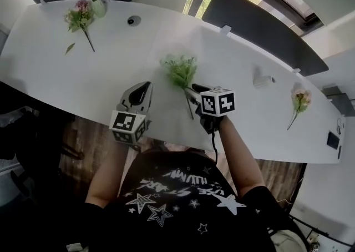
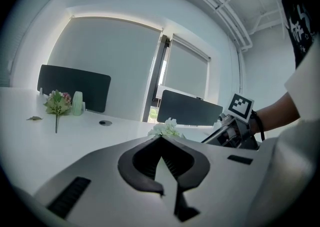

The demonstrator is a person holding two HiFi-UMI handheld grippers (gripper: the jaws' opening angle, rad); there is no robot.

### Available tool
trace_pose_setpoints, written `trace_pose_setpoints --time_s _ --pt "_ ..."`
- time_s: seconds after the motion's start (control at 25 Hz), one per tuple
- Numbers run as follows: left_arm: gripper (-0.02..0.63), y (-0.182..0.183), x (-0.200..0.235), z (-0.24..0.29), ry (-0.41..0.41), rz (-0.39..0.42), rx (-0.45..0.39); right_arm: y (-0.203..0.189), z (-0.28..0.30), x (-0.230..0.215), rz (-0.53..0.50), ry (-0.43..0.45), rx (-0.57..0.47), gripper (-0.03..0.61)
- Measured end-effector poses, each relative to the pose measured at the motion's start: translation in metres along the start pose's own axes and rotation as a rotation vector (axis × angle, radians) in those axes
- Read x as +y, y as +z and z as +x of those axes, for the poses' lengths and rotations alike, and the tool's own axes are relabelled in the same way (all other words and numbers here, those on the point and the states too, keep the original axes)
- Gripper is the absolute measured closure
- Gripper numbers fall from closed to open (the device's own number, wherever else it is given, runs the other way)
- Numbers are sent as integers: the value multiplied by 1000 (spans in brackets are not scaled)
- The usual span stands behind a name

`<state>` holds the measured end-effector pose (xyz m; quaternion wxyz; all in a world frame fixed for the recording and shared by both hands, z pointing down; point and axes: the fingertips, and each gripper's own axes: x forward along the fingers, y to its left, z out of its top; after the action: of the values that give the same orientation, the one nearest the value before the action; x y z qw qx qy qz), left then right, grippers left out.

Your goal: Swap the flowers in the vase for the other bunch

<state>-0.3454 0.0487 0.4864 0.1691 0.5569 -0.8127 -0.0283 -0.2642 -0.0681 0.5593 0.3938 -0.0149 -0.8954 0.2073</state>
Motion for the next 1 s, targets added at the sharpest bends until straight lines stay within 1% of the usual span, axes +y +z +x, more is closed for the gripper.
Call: trace_pose_setpoints --time_s 0.08,0.16,0.32,0.52,0.64,0.76,0.84,0.92,1.0 --pt "607 3 2 0 3 1 -4 -6 7 -7 34 -13 81 421" --pt "607 2 6 -1 9 -7 -7 -11 13 -10 59 -14 150 414" --pt "607 -7 12 -1 4 -27 -6 -20 27 -11 49 -21 260 410" --pt "607 -10 18 0 12 -33 0 -24 40 -13 13 -35 356 420" --pt "607 -13 21 0 21 -33 6 -25 45 -10 -1 -27 380 461" --pt "607 -18 22 1 25 -29 15 -27 48 -9 -24 -36 405 478" --pt "607 -14 19 2 15 -38 10 -32 50 -5 1 -11 447 503" --pt "607 -13 17 3 10 -38 11 -36 49 3 53 40 486 515" --pt "607 -18 19 5 15 -29 23 -34 48 8 76 81 480 520"
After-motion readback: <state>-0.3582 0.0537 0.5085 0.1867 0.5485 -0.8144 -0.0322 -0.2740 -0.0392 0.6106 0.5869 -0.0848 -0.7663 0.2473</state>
